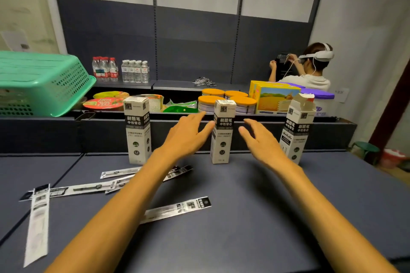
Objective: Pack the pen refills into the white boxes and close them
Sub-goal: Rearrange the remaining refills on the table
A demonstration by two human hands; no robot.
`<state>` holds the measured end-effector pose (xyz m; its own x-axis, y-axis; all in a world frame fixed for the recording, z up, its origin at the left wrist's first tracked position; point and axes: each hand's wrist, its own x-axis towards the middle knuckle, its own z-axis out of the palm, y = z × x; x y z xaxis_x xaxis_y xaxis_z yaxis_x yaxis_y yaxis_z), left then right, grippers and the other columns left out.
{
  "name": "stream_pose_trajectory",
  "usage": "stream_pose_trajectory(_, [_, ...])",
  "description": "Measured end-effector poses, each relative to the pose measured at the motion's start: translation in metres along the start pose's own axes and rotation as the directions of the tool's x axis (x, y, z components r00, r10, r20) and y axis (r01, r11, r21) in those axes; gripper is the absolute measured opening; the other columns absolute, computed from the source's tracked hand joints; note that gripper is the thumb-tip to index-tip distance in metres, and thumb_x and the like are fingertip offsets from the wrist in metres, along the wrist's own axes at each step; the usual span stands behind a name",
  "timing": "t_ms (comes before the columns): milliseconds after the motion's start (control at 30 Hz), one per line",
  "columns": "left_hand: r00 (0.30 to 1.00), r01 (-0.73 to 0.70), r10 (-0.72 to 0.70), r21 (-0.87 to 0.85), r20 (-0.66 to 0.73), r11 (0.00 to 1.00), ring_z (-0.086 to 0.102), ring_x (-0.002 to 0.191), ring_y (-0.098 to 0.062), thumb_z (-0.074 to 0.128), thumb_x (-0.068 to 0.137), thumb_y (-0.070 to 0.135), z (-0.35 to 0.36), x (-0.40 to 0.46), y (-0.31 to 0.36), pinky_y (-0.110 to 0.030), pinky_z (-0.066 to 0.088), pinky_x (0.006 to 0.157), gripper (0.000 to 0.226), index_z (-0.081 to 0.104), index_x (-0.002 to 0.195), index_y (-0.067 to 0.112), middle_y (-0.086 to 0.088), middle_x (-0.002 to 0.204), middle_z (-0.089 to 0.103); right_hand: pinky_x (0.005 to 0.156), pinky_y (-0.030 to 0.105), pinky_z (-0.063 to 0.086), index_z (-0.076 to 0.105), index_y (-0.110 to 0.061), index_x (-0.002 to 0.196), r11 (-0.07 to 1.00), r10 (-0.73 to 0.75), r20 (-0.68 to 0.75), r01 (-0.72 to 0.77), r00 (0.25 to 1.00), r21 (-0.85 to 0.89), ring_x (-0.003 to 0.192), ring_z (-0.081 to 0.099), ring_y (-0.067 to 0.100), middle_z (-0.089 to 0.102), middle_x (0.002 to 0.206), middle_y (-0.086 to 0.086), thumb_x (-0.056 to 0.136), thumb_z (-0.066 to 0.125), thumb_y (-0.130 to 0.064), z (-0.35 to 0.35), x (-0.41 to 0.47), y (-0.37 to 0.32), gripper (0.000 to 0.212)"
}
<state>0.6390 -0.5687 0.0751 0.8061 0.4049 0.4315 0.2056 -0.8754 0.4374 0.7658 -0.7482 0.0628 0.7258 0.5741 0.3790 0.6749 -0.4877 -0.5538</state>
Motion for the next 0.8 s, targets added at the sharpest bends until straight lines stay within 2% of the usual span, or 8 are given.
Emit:
stream_pose_trajectory(100, [0.995,-0.002,-0.006,0.088,0.095,0.996,0.03,0.14,-0.025,0.032,0.096,0.061,-0.006,-0.036,-0.005,-0.049,0.033,0.106,0.067,0.024,0.152,0.026,-0.003,0.154,0.034,0.114,0.047,0.033,0.028,-0.024,0.151,0.979,0.024,0.115,0.0,0.993,-0.201,0.142,0.032,0.022,0.031,0.158,0.001,0.098,0.04,-0.053,-0.004,-0.032,0.011,0.062])
stream_pose_trajectory(200, [0.986,-0.003,-0.023,0.158,0.164,0.987,0.03,0.14,-0.024,0.035,0.094,0.064,-0.014,-0.074,-0.012,-0.048,0.034,0.107,0.071,0.02,0.153,0.028,-0.003,0.155,0.032,0.115,0.043,0.027,0.023,-0.026,0.153,0.963,0.061,0.227,0.003,0.972,-0.268,0.145,0.027,0.022,0.025,0.16,-0.001,0.098,0.039,-0.056,-0.003,-0.064,0.001,0.065])
stream_pose_trajectory(267, [0.986,0.027,-0.057,0.189,0.159,0.982,0.03,0.14,-0.024,0.035,0.093,0.065,-0.022,-0.096,-0.018,-0.047,0.034,0.108,0.072,0.018,0.153,0.029,-0.003,0.155,0.032,0.115,0.041,0.027,0.021,-0.026,0.154,0.958,0.037,0.28,0.046,0.959,-0.282,0.146,0.026,0.021,0.024,0.161,-0.002,0.098,0.037,-0.057,0.002,-0.082,-0.015,0.066])
stream_pose_trajectory(467, [0.976,0.148,-0.189,0.299,0.111,0.943,0.032,0.139,-0.025,0.037,0.093,0.064,-0.058,-0.166,-0.03,-0.047,0.033,0.109,0.069,0.023,0.152,0.029,-0.003,0.154,0.033,0.113,0.043,0.03,0.025,-0.027,0.152,0.947,-0.122,0.377,0.221,0.918,-0.233,0.144,0.028,0.024,0.028,0.159,0.001,0.099,0.039,-0.055,0.031,-0.117,-0.068,0.062])
stream_pose_trajectory(567, [0.966,0.202,-0.244,0.349,0.08,0.915,0.037,0.134,-0.027,0.039,0.094,0.06,-0.083,-0.201,-0.045,-0.044,0.036,0.106,0.066,0.026,0.151,0.029,-0.005,0.15,0.039,0.112,0.042,0.03,0.025,-0.026,0.153,0.919,-0.215,0.44,0.333,0.872,-0.211,0.143,0.03,0.024,0.029,0.159,0.0,0.099,0.038,-0.055,0.052,-0.123,-0.094,0.063])
stream_pose_trajectory(800, [0.892,0.411,-0.452,0.416,0.001,0.811,0.032,0.138,-0.028,0.04,0.094,0.062,-0.164,-0.285,-0.113,-0.047,0.035,0.103,0.069,0.023,0.152,0.028,-0.002,0.153,0.034,0.114,0.042,0.032,0.032,-0.024,0.151,0.877,-0.379,0.483,0.473,0.789,-0.084,0.141,0.034,0.025,0.035,0.156,0.002,0.097,0.042,-0.056,0.109,-0.136,-0.176,0.064])
